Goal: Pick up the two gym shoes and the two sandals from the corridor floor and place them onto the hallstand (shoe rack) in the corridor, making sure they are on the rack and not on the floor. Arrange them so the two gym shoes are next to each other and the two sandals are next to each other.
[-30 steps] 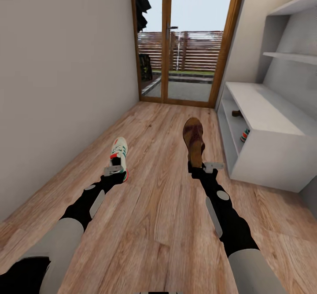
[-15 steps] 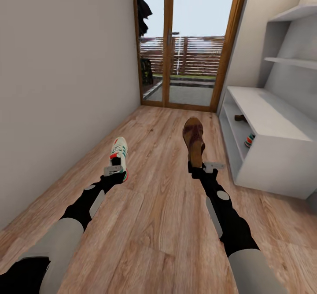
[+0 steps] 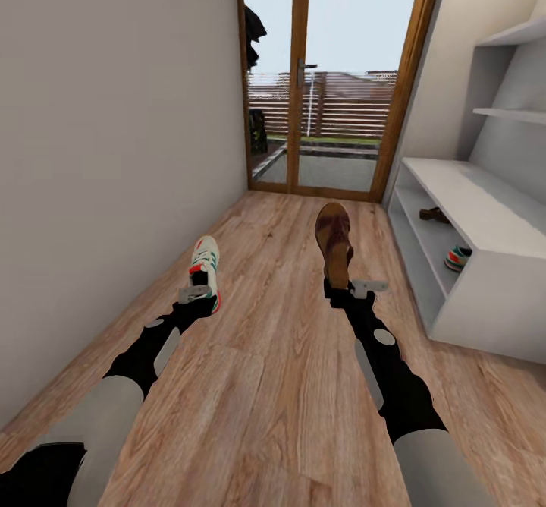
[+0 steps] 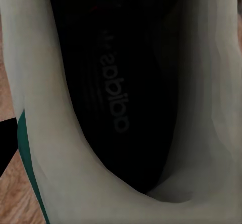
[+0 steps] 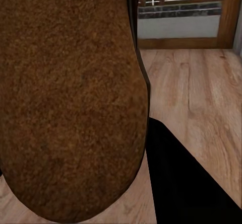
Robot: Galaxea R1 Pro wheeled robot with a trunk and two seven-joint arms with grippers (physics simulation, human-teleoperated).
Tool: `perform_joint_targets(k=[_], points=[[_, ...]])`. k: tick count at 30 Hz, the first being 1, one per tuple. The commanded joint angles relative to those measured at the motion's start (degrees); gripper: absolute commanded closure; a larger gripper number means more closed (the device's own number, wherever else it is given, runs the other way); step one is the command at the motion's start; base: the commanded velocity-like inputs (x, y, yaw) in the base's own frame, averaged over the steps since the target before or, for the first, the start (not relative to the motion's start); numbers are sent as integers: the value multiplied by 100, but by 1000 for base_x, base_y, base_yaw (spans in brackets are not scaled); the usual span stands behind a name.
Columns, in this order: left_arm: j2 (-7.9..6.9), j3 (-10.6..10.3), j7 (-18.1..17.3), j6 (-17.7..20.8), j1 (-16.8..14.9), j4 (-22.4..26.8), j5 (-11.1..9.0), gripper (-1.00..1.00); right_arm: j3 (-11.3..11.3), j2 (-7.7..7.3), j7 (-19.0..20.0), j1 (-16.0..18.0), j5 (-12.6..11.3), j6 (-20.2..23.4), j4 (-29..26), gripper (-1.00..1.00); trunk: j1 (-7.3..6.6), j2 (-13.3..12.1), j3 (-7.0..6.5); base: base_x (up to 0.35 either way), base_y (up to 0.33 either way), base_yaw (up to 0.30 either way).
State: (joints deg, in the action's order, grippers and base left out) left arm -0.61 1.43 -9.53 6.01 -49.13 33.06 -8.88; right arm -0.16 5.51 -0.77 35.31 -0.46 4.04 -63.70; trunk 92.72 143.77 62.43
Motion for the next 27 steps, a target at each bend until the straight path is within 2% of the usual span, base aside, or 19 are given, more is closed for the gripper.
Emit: perform_joint_targets(k=[1, 16, 27], points=[[0, 15, -31, 48, 0, 10, -61, 100, -1, 3, -11, 2, -24, 37, -11, 100, 2, 2, -4, 251, 228, -25], [-1, 15, -31, 49, 0, 16, -61, 100, -1, 3, -11, 2, -41, 36, -18, 100, 2, 2, -118, 184, 275, -140], [4, 15, -31, 49, 0, 16, -61, 100, 5, 3, -11, 2, -34, 40, -18, 100, 2, 2, -149, 174, 282, -219]])
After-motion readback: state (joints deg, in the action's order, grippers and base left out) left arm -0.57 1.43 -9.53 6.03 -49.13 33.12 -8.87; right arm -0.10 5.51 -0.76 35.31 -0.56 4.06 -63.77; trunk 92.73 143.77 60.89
